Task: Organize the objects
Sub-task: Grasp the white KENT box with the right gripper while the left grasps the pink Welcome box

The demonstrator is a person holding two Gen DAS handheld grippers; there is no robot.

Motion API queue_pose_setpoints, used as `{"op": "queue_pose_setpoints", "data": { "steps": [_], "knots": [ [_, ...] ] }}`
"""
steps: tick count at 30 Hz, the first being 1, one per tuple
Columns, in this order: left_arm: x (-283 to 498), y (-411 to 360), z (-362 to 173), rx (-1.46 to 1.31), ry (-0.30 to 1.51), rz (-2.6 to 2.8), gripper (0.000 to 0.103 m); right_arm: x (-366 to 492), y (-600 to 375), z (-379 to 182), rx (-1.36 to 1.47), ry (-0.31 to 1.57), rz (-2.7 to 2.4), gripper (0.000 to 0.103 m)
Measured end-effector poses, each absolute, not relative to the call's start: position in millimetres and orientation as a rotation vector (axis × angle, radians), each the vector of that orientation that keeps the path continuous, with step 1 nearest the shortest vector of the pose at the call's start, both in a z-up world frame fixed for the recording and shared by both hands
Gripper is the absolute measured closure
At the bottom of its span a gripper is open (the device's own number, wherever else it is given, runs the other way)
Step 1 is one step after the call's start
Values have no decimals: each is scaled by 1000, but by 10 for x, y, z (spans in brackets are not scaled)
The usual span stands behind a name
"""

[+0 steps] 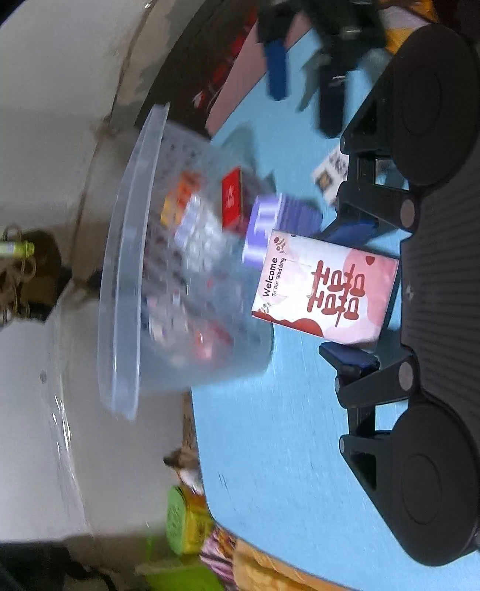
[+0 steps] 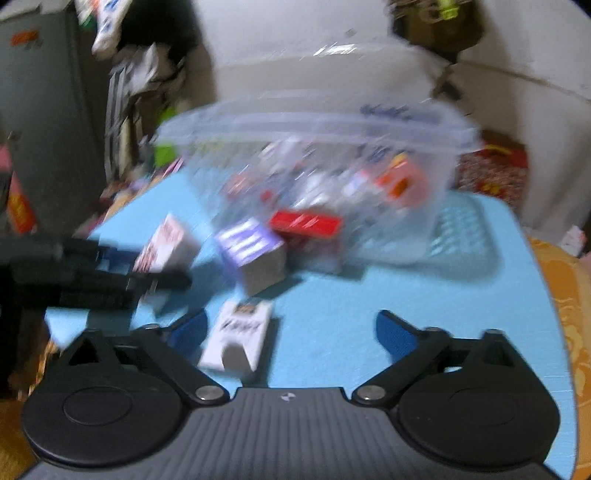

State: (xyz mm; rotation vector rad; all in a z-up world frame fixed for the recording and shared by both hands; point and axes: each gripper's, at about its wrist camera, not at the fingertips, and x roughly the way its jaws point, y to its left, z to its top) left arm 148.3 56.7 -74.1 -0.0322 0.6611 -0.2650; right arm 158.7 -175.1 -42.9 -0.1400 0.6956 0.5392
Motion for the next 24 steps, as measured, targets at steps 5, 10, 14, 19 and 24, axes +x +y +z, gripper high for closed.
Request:
{"op": "queue_pose_setpoints", "data": {
  "steps": [5,10,14,19,24],
  "knots": [
    [1489,727,-721,-66,660,-216,43,1509,-1541,-486,-219,721,598,38],
    [1464,666,-670,-45,644,-226,43,1468,-1410,-541,-283,733,613,56],
    [1445,623,-655,-28,637,-233,43,1419,-1370,-506,-314,715,630,84],
    [1438,628,-640,-30,631,-226,43,1391,-1464,-413,-318,652,624,85],
    [1410,598,-592,-22,609,-235,43,1459,-1631,-298,-252,636,611,85]
  ]
}}
